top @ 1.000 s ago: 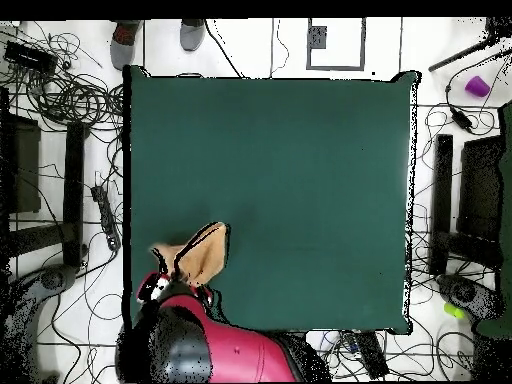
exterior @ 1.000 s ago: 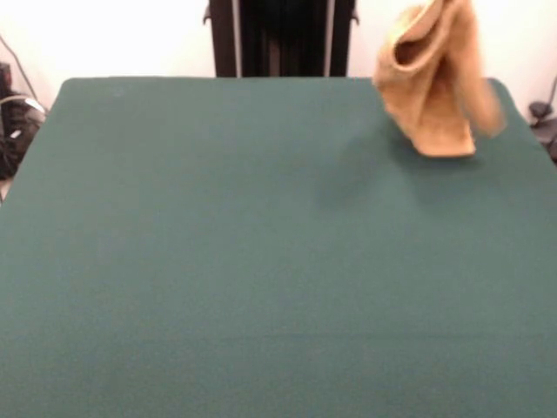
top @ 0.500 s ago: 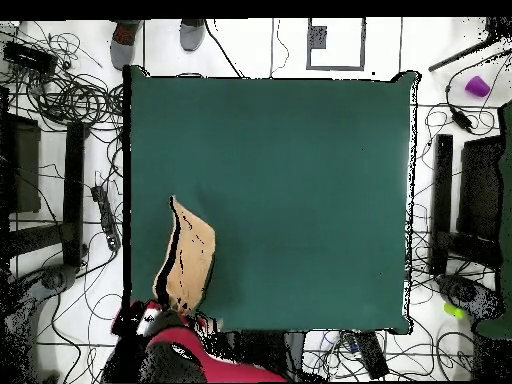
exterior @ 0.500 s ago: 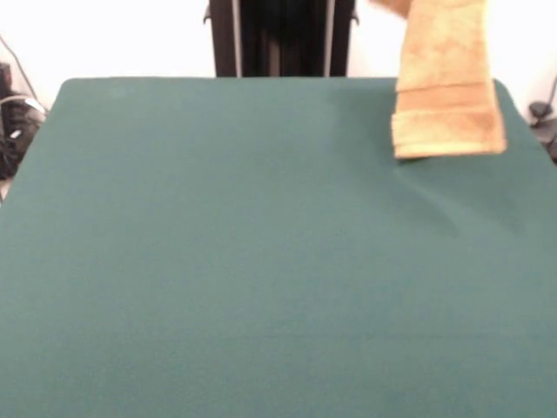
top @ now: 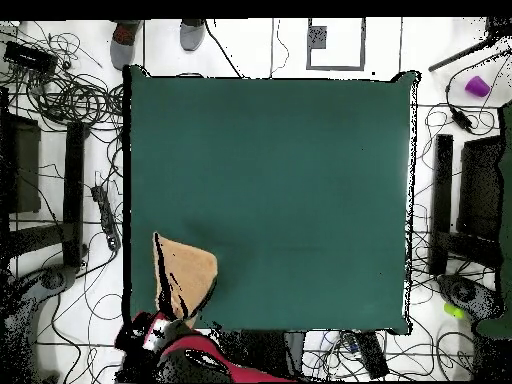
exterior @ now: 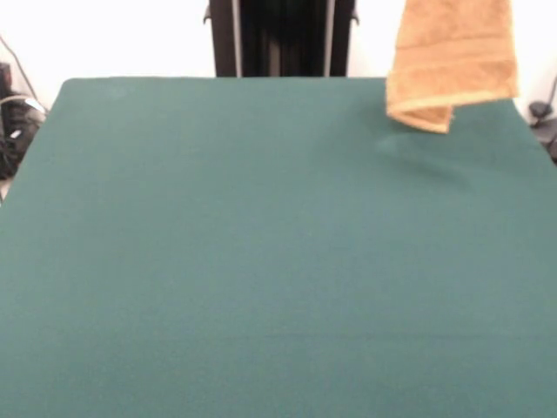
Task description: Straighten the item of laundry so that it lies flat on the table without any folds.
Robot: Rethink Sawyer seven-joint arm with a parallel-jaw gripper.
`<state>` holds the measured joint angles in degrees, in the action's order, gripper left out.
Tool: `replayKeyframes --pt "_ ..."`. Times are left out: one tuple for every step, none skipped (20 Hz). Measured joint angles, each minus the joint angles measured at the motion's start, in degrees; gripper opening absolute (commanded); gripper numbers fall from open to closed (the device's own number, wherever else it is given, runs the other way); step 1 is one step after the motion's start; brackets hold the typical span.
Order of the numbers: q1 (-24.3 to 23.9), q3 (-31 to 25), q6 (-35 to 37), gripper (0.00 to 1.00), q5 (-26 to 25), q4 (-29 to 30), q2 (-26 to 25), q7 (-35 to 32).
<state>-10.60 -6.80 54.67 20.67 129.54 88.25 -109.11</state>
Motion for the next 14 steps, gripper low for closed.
replayKeyframes --pt "-1.0 0.0 2.3 0.00 0.0 -0.9 0.5 0.0" --pt "-1.4 0.0 3.0 0.00 0.0 -1.2 0.7 0.0" --pt "-2.2 0.1 4.3 0.00 0.0 -1.7 1.0 0.0" --pt "-2.8 0.1 5.0 0.00 -0.1 -2.1 1.1 0.0" --pt "-3.5 0.1 5.6 0.00 -0.2 -2.4 1.3 0.0" --pt "-5.1 0.1 6.1 0.00 -0.8 -3.3 1.4 0.0" --pt "-5.7 0.1 6.1 0.00 -1.0 -3.5 1.4 0.0" --pt "-6.6 0.1 5.9 0.00 -1.3 -3.9 1.3 0.0" --pt "-7.2 0.1 5.6 0.00 -1.5 -4.1 1.1 0.0" --pt "-8.3 0.1 4.8 0.00 -1.8 -4.4 0.8 0.0" --pt "-9.4 0.1 4.1 0.00 -2.1 -4.7 0.5 0.0" --pt "-10.0 0.1 3.6 0.00 -2.3 -4.9 0.2 0.0" --pt "-11.4 0.1 2.2 0.00 -2.7 -5.3 -0.4 0.0" --pt "-12.2 0.1 1.5 0.00 -2.8 -5.6 -0.8 0.0"
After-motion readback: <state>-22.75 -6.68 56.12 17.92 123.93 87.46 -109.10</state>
